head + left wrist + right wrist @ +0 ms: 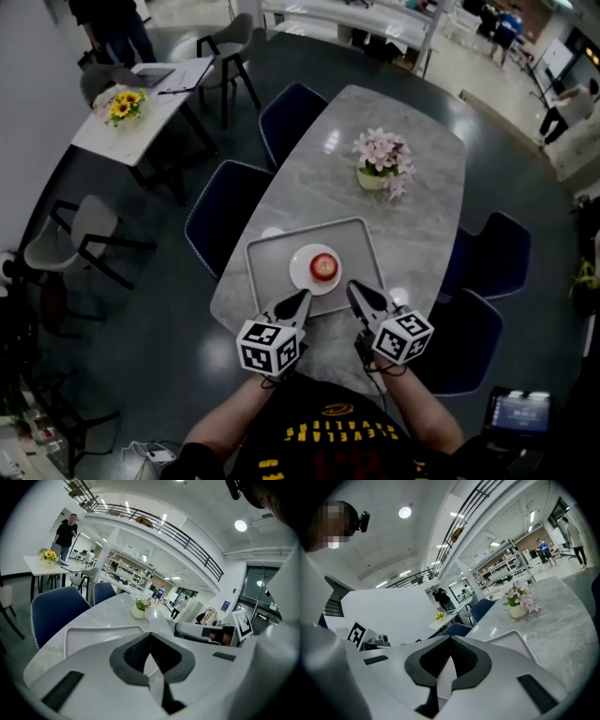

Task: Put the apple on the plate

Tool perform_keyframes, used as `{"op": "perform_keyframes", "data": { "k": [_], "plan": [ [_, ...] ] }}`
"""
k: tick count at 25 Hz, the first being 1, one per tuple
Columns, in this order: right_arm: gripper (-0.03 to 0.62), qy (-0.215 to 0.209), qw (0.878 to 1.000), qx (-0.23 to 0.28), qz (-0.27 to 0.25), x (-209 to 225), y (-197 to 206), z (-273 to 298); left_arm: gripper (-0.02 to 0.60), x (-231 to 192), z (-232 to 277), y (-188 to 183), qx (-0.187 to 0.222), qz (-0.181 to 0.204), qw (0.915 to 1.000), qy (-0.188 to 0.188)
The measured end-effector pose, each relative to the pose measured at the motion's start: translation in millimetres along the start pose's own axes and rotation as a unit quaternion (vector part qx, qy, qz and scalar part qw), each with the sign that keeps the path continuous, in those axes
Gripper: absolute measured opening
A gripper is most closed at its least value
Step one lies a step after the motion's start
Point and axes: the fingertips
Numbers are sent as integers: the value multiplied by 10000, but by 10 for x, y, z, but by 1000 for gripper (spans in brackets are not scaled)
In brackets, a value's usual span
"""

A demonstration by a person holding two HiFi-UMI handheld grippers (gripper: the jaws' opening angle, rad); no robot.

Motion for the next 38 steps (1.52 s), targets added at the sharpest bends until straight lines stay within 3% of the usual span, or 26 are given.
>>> {"op": "perform_keyframes", "data": {
  "k": [6, 11, 17, 22, 31, 38],
  "plan": [
    [6, -174, 9967, 580, -531, -306, -290, -512, 1, 591, -194, 184, 267, 109, 9995, 148],
    [6, 258, 9925, 800, -888, -316, -418, -1007, 2, 1140, -372, 203, 621, 401, 9967, 346],
    [6, 389, 9813, 1052, -1567, -495, -525, -1408, 0, 1603, -610, 159, 1175, 1078, 9866, 338],
    [6, 270, 9675, 1285, -2160, -734, -634, -1694, 0, 1979, -733, 251, 1376, 1494, 9785, 353],
    [6, 121, 9605, 1426, -2386, -848, -562, -1925, 0, 2207, -971, 322, 1874, 1557, 9689, 435],
    [6, 58, 9513, 1609, -2629, -948, -622, -2071, 0, 2353, -1053, 427, 1991, 1807, 9620, 469]
  ]
}}
Point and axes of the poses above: the fingertips, and each gripper's own axes: z forward along the fingers, x to its right, y out of its underside, and after that the axes turned 10 degrees about -z, right-handed
